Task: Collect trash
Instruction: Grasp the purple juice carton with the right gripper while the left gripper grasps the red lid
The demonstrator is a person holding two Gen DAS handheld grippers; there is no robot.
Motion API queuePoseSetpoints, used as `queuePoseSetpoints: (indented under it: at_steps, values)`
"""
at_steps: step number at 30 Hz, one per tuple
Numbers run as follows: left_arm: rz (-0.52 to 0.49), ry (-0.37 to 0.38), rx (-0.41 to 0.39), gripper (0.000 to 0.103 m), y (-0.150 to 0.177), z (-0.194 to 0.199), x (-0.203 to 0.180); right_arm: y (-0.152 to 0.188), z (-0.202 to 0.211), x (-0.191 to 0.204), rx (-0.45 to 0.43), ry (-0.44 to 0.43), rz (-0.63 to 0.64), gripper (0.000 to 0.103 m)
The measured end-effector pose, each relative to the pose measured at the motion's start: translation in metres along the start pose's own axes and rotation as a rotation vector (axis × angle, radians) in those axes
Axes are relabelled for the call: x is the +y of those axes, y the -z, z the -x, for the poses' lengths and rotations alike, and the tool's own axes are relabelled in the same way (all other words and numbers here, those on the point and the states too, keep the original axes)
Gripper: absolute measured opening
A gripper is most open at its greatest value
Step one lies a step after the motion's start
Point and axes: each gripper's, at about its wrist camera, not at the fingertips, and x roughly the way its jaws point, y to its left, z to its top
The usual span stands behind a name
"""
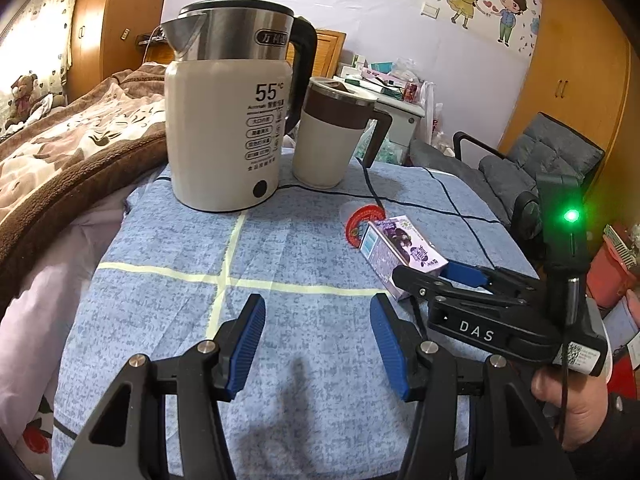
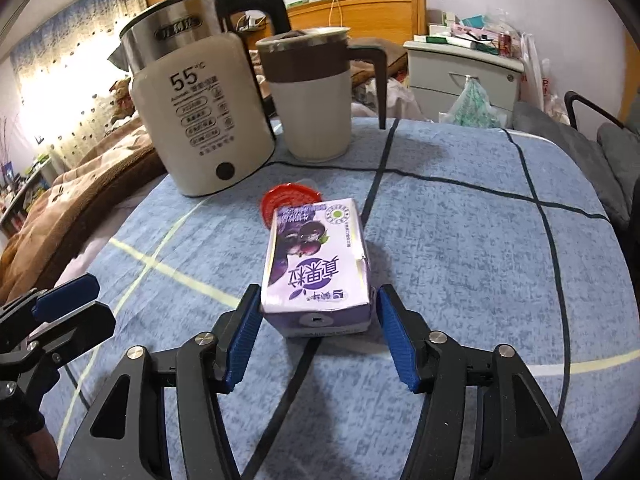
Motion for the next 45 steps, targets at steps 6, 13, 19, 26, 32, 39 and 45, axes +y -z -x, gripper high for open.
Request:
queuePoseSetpoints:
  at_steps: [6,13,19,26,32,39,45]
  values:
    - [-0.007,0.009,0.001,0.057,-0.013,-0.01,-0.013,0.006,0.015,-0.012,-0.01,-0.011,-0.012,0.055]
    - [-0.003,0.006,0.017,0.059,-0.027,-0.037,-0.035,0.019,0.047,-0.039,-0.036,0.007,-0.052,0.055]
    - [-0.006,-0.029,0.025,0.063,-0.039,-0.068,-0.056,0.029,0.068,-0.068,-0.051,-0.005,-0.097,0.055]
    - [-0.019,-0.118,0.038,0.064,-0.051,-0.111,-0.071,0.035,0.077,-0.088,-0.056,-0.01,-0.125,0.055]
    - [-0.008,-0.166,0.074,0.054,-0.054,-0.14,-0.067,0.036,0.081,-0.099,-0.064,-0.008,-0.142,0.055]
    - [0.0,-0.12,0.061,0.045,-0.05,-0.123,-0.069,0.041,0.089,-0.104,-0.068,0.007,-0.142,0.055]
    - [-0.035,-0.061,0.04,0.045,-0.032,-0.087,-0.089,0.051,0.105,-0.102,-0.07,0.033,-0.127,0.055]
